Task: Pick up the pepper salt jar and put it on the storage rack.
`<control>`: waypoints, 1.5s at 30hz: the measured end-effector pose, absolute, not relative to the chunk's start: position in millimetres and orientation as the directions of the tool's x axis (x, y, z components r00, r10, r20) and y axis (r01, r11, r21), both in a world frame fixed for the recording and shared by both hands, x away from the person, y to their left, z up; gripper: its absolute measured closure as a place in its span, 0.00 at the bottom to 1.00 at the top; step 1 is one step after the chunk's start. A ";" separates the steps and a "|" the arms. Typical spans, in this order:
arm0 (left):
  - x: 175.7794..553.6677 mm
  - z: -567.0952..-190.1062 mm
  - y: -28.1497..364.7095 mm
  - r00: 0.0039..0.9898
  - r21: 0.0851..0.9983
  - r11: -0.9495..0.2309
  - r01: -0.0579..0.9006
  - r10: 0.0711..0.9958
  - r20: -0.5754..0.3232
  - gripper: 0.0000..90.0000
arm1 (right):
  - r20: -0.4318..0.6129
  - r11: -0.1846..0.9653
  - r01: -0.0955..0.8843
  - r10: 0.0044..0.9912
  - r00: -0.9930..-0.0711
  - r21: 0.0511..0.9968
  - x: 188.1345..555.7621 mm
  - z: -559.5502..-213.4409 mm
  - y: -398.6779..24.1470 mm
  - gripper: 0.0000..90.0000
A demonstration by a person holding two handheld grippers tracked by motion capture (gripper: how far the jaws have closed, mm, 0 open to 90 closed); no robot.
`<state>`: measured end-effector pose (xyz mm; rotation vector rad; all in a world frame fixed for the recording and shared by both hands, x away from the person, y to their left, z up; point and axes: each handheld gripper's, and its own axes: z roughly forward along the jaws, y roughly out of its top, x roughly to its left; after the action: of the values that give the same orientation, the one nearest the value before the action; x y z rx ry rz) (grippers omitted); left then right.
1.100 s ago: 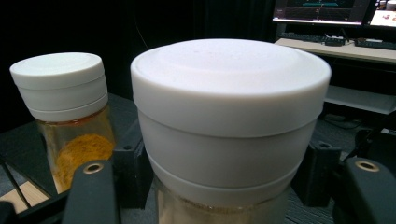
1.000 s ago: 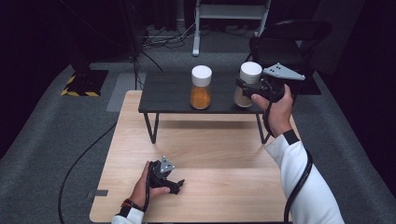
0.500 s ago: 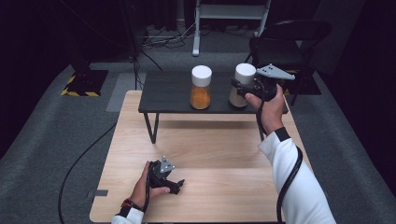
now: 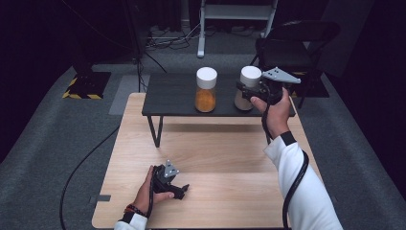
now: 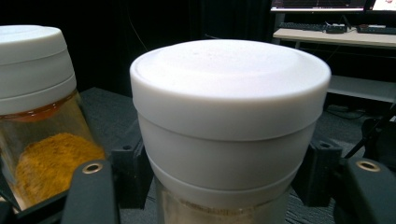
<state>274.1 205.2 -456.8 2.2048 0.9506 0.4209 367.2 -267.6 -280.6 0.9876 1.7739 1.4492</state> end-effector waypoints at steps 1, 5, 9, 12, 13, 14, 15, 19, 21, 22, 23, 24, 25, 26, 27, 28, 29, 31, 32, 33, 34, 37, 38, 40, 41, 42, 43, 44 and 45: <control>274.2 -456.7 205.2 0.680 0.704 -0.494 0.510 0.733 0.023 0.01 | -0.015 0.113 0.157 0.856 -0.517 0.981 367.2 -280.3 -268.0 0.37; 274.1 -456.8 205.2 0.679 0.704 -0.494 0.510 0.733 0.022 0.01 | -0.022 0.123 0.161 0.854 -0.520 0.979 367.1 -278.4 -268.6 0.37; 274.1 -456.8 205.2 0.679 0.704 -0.494 0.510 0.734 0.023 0.01 | -0.031 0.133 0.160 0.853 -0.520 0.978 367.7 -277.7 -268.3 0.34; 274.1 -456.8 205.2 0.679 0.704 -0.494 0.510 0.734 0.023 0.01 | -0.033 0.140 0.167 0.853 -0.520 0.976 369.5 -276.4 -268.5 0.25; 274.0 -456.8 205.2 0.679 0.704 -0.494 0.510 0.734 0.023 0.01 | -0.042 0.147 0.166 0.856 -0.515 0.975 369.0 -275.9 -267.7 0.22; 274.0 -456.7 205.2 0.679 0.704 -0.495 0.510 0.734 0.023 0.01 | -0.048 0.152 0.164 0.857 -0.513 0.975 368.6 -275.9 -267.5 0.18; 273.9 -456.8 205.4 0.680 0.704 -0.495 0.509 0.733 0.023 0.01 | -0.054 0.158 0.161 0.857 -0.513 0.974 368.4 -276.1 -267.8 0.16; 274.0 -456.7 205.6 0.681 0.704 -0.495 0.509 0.732 0.022 0.01 | -0.073 0.173 0.158 0.864 -0.499 0.972 364.9 -275.0 -267.1 0.05; 274.0 -456.8 205.6 0.681 0.704 -0.495 0.509 0.732 0.022 0.01 | -0.089 0.190 0.160 0.867 -0.491 0.969 363.1 -272.5 -266.7 0.03; 274.0 -456.7 205.6 0.681 0.704 -0.496 0.509 0.732 0.022 0.01 | -0.096 0.198 0.158 0.865 -0.493 0.967 362.6 -271.7 -267.3 0.02; 274.0 -456.7 205.6 0.681 0.704 -0.495 0.509 0.732 0.022 0.01 | -0.103 0.205 0.155 0.863 -0.495 0.966 361.7 -270.8 -268.1 0.01; 274.0 -456.8 205.6 0.681 0.704 -0.495 0.509 0.732 0.022 0.01 | -0.110 0.213 0.154 0.861 -0.497 0.965 361.0 -269.6 -269.0 0.01; 274.0 -456.7 205.6 0.681 0.704 -0.495 0.509 0.732 0.022 0.01 | -0.118 0.221 0.153 0.859 -0.498 0.963 360.0 -268.2 -270.0 0.01; 274.0 -456.7 205.6 0.681 0.704 -0.495 0.509 0.732 0.022 0.01 | -0.125 0.224 0.146 0.861 -0.493 0.963 358.1 -267.8 -270.9 0.01; 274.0 -456.8 205.6 0.681 0.704 -0.495 0.509 0.732 0.022 0.01 | -0.131 0.228 0.142 0.861 -0.491 0.963 357.0 -267.6 -271.7 0.01; 274.0 -456.8 205.6 0.681 0.704 -0.495 0.509 0.732 0.022 0.01 | -0.141 0.238 0.142 0.860 -0.491 0.961 355.6 -266.2 -272.9 0.01; 273.9 -456.7 205.6 0.681 0.704 -0.495 0.509 0.732 0.023 0.01 | -0.150 0.248 0.142 0.861 -0.487 0.958 354.1 -265.4 -272.9 0.01; 274.0 -456.7 205.6 0.681 0.704 -0.496 0.509 0.732 0.023 0.01 | -0.167 0.261 0.133 0.859 -0.485 0.956 350.2 -265.3 -274.8 0.01; 274.0 -456.7 205.6 0.681 0.704 -0.495 0.509 0.732 0.022 0.01 | -0.175 0.269 0.129 0.854 -0.491 0.954 348.0 -265.2 -276.5 0.01; 274.1 -456.8 205.7 0.681 0.704 -0.495 0.509 0.732 0.022 0.01 | -0.185 0.278 0.123 0.851 -0.491 0.953 345.7 -265.5 -277.2 0.01; 274.1 -456.7 205.6 0.681 0.704 -0.495 0.510 0.732 0.022 0.01 | -0.196 0.288 0.119 0.850 -0.488 0.950 343.4 -265.6 -277.4 0.01; 274.1 -456.7 205.7 0.681 0.704 -0.496 0.509 0.732 0.022 0.01 | -0.199 0.291 0.112 0.841 -0.502 0.950 338.3 -265.3 -282.5 0.01; 274.2 -456.7 205.7 0.681 0.703 -0.496 0.509 0.732 0.022 0.01 | -0.206 0.298 0.109 0.838 -0.505 0.948 336.3 -264.7 -283.7 0.01; 274.3 -456.7 205.8 0.682 0.704 -0.495 0.510 0.732 0.020 0.01 | -0.203 0.294 0.103 0.836 -0.510 0.950 332.9 -265.3 -286.5 0.00; 274.3 -456.7 205.8 0.682 0.703 -0.495 0.510 0.731 0.020 0.01 | -0.204 0.297 0.102 0.831 -0.518 0.950 330.8 -265.0 -288.7 0.01; 274.3 -456.6 205.8 0.682 0.703 -0.496 0.509 0.731 0.022 0.01 | -0.211 0.303 0.098 0.828 -0.520 0.948 328.7 -265.2 -289.6 0.00; 274.3 -456.7 205.8 0.682 0.703 -0.496 0.509 0.731 0.021 0.01 | -0.214 0.305 0.095 0.827 -0.520 0.948 327.0 -265.4 -290.4 0.00; 274.4 -456.7 205.8 0.682 0.703 -0.496 0.509 0.731 0.021 0.01 | -0.213 0.303 0.093 0.827 -0.521 0.949 324.9 -266.0 -291.8 0.00; 274.2 -456.9 205.8 0.681 0.704 -0.494 0.510 0.732 0.021 0.01 | -0.211 0.301 0.091 0.825 -0.525 0.949 323.0 -266.2 -293.6 0.00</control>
<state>274.2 205.8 -456.9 2.2044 0.9486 0.4174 323.0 -293.6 -266.2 0.8197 1.8420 1.2780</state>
